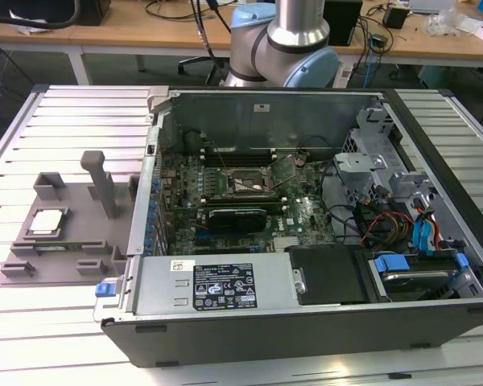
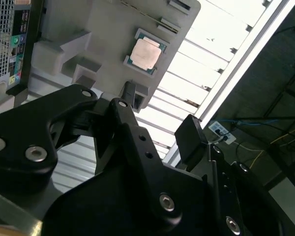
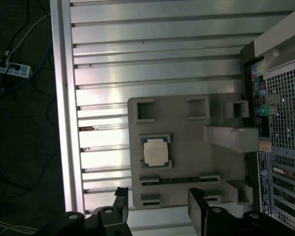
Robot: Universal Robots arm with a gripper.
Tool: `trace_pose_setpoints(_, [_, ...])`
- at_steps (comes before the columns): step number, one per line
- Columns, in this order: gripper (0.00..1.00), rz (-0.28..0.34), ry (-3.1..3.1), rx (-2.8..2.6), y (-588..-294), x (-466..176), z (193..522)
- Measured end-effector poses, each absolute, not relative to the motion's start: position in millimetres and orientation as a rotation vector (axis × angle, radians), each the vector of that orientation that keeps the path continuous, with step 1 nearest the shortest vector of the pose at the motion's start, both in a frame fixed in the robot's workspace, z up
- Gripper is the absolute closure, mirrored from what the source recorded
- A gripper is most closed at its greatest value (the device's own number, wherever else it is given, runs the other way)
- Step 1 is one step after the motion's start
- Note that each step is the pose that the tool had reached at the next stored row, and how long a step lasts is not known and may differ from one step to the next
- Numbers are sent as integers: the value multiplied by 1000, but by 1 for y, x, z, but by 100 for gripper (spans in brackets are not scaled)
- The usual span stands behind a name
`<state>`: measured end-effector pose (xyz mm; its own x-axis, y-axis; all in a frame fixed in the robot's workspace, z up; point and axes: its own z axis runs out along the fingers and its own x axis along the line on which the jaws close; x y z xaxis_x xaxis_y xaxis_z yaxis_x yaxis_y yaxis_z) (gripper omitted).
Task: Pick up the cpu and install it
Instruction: 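Pick up the cpu and move it towards the insertion slot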
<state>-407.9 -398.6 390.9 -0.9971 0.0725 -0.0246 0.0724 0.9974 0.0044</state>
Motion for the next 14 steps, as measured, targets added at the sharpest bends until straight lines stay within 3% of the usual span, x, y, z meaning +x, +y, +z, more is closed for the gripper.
trace_pose_setpoints(14, [40, 5, 3115, 113, -399, -408, 379])
